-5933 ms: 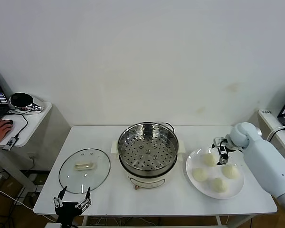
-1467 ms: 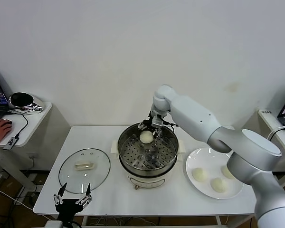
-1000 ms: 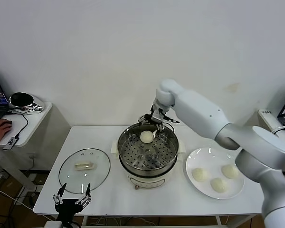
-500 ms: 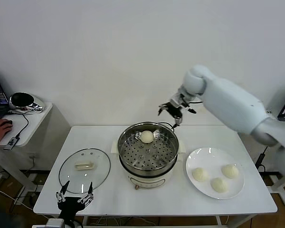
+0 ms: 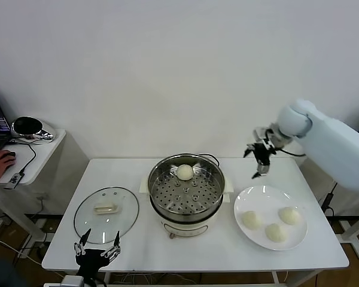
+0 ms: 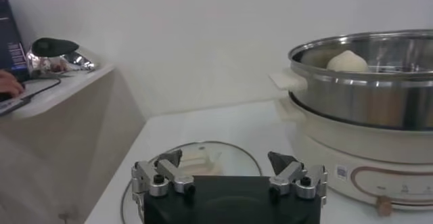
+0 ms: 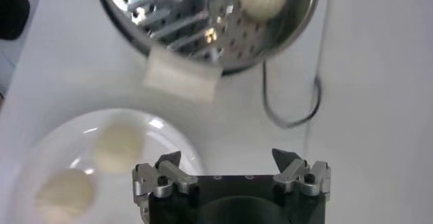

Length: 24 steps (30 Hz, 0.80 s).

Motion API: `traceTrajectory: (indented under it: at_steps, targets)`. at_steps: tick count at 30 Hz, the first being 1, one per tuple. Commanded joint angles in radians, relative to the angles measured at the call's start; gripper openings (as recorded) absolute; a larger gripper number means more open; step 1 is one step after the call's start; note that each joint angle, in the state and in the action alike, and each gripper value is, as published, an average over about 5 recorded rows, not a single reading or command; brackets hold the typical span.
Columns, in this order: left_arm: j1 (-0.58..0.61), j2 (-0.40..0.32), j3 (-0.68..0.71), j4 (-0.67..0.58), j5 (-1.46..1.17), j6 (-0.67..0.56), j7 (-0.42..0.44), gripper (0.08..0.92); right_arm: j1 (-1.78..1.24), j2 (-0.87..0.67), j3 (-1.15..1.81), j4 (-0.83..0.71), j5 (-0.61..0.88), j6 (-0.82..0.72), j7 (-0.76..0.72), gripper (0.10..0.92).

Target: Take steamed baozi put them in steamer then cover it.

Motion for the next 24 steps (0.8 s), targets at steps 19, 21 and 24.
traceTrajectory:
  at_steps: [19, 21, 24]
  targets:
    - [0.013, -0.007, -0.004, 0.001, 0.008, -0.001, 0.001, 0.823, -0.264, 0.008, 0.03, 0.033, -0.089, -0.067, 0.123, 0.823]
    - [0.012, -0.009, -0.004, 0.002, 0.009, -0.001, 0.001, 0.823, -0.268, 0.009, 0.031, 0.032, -0.088, -0.07, 0.121, 0.823]
    - [0.01, -0.012, -0.004, 0.003, 0.01, -0.001, 0.001, 0.823, -0.271, 0.006, 0.028, 0.031, -0.09, -0.07, 0.116, 0.823]
